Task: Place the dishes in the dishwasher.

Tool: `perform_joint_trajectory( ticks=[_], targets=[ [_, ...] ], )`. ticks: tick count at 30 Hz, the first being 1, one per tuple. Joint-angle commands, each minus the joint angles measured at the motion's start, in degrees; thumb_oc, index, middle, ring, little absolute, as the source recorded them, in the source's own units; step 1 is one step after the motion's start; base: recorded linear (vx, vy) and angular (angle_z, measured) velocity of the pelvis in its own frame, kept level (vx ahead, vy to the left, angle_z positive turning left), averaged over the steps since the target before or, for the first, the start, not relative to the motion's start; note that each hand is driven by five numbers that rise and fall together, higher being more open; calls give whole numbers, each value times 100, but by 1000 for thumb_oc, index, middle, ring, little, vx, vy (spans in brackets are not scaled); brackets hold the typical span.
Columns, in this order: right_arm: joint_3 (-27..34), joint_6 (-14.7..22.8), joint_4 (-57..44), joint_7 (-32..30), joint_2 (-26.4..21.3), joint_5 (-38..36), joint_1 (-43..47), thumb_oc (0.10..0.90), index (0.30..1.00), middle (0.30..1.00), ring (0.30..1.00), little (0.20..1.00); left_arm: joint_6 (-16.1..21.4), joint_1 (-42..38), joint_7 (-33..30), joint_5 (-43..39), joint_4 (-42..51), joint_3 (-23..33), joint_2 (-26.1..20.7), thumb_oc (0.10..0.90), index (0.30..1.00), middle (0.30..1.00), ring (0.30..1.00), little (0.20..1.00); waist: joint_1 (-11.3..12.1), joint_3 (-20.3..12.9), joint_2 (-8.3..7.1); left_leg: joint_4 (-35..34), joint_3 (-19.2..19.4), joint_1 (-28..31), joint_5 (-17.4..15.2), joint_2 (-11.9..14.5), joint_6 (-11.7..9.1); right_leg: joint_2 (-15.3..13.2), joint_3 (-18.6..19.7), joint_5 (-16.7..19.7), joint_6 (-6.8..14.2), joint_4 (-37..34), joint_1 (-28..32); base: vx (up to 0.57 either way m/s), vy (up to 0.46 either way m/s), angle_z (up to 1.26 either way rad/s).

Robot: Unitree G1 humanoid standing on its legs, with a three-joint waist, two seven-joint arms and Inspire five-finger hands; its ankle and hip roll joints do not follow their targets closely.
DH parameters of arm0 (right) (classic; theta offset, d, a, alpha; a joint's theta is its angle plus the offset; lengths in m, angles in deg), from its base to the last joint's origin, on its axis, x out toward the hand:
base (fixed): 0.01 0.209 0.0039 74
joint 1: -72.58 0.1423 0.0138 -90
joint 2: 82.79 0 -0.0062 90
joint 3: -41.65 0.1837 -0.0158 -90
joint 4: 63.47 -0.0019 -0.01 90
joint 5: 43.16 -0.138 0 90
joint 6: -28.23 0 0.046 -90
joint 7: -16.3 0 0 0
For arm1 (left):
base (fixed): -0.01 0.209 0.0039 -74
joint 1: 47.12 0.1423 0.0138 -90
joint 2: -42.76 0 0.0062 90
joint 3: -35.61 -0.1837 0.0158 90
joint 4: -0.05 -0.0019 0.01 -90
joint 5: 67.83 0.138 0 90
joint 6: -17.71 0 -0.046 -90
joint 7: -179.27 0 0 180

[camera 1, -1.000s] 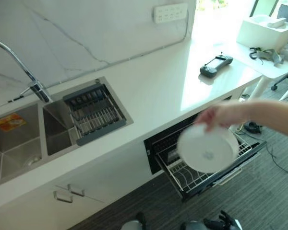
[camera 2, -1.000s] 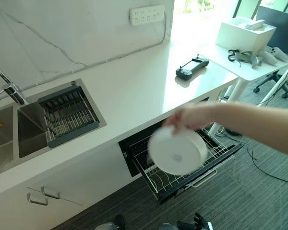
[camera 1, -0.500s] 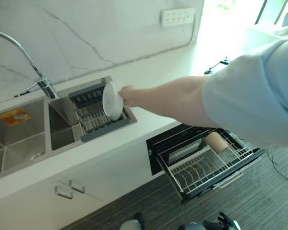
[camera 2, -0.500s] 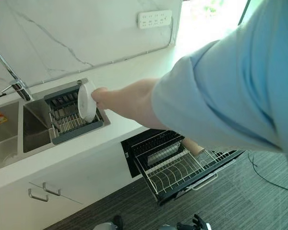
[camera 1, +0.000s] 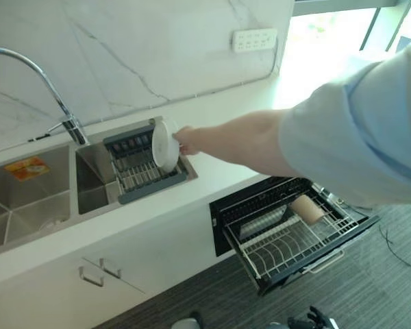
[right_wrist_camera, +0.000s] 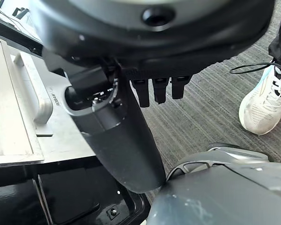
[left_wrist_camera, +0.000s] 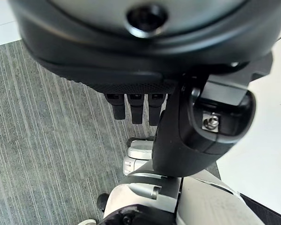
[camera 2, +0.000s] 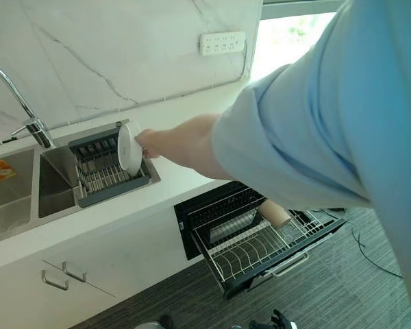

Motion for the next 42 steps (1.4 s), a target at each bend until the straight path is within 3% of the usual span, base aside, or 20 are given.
perform_joint_trajectory(
  ticks=[1,6,8,17,21,31,36,37,42],
  targets=[
    [-56,485,-601,-34,-57,-179,30,800,900,900,900,900,-59,-52,197,163,234,-95,401,800,900,900,900,900,-12,285,86,541,177,276,-1644,79,96,24,59,-410,303,-525,384,0,0,0],
    [-25,825,-849,-272,-40,-397,-23,800,900,900,900,900,-49,-7,174,129,242,-80,406,800,900,900,900,900,-54,272,83,541,192,291,-1651,80,97,46,95,-416,295,-525,391,6,1,0],
    [55,1334,-1136,-516,-63,-612,-63,800,900,900,900,900,-44,45,178,144,251,-106,414,800,900,900,900,900,-105,275,92,541,204,306,-1655,81,106,60,138,-416,291,-525,391,47,9,0],
    [402,2582,-2108,-1773,-139,-725,-248,800,900,900,900,900,-28,186,196,426,293,-301,408,800,900,900,900,900,-309,296,56,541,424,443,-1748,128,157,42,312,-354,344,-525,332,55,6,-6],
    [598,3234,-2961,-2437,-241,-141,-396,800,900,900,900,900,2,290,212,594,400,-371,391,800,900,900,900,900,-420,300,25,541,516,467,-1794,131,190,21,465,-293,419,-525,235,43,0,-30],
    [1390,3778,-5588,-3278,-822,652,-717,800,900,900,900,900,145,515,186,440,448,-365,349,800,900,900,900,900,-573,216,-11,541,566,508,-1872,110,277,0,627,-282,457,-525,168,23,5,-18],
    [1714,3906,-6652,-2560,-1095,376,-515,800,900,900,900,900,283,536,261,483,260,-283,339,800,900,900,900,900,-449,134,-11,541,465,494,-1894,66,264,-35,510,-331,433,-525,227,16,9,2],
    [1699,3856,-7043,-1986,-1253,402,-326,800,900,900,900,900,331,508,277,544,184,-279,359,800,900,900,900,900,-339,106,-14,541,384,472,-1898,38,247,-66,406,-352,428,-525,263,25,13,13],
    [1400,3451,-7690,-1311,-1716,418,215,800,900,900,900,900,400,445,323,607,56,-242,379,800,900,900,900,900,-60,42,-6,541,209,409,-1864,-1,199,-111,187,-411,404,-525,355,17,12,31]
  ],
)
